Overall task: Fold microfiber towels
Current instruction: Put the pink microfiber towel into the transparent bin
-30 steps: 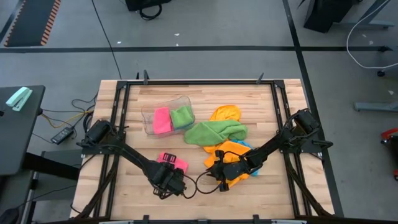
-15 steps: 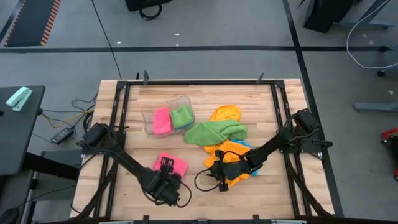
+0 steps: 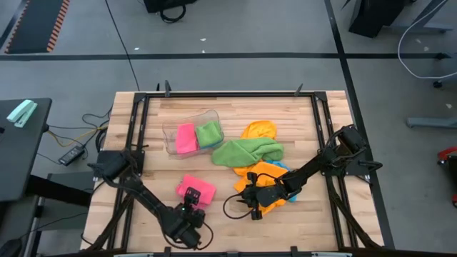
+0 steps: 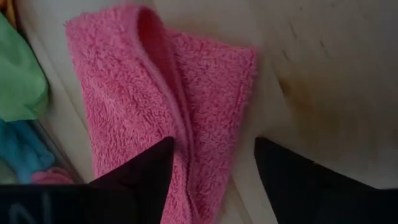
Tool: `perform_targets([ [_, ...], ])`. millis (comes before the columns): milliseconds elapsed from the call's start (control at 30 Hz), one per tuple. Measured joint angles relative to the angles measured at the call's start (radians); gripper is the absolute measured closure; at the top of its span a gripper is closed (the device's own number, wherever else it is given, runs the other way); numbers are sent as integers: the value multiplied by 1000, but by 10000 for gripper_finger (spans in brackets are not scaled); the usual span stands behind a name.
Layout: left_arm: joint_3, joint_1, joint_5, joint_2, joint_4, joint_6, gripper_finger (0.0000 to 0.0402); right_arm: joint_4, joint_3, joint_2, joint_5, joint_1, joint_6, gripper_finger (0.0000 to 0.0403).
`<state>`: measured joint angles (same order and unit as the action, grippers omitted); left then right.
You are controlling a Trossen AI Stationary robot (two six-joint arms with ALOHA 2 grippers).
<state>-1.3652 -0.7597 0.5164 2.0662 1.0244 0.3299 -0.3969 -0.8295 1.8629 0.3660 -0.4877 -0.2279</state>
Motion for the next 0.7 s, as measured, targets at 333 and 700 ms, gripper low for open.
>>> perform_targets([
  [333, 25, 24, 47, 7, 22, 85, 227, -60, 0, 0, 0, 0, 0, 304],
  [700, 33, 77, 13, 8, -15, 104, 377, -84, 0, 0, 31, -40, -2, 304],
])
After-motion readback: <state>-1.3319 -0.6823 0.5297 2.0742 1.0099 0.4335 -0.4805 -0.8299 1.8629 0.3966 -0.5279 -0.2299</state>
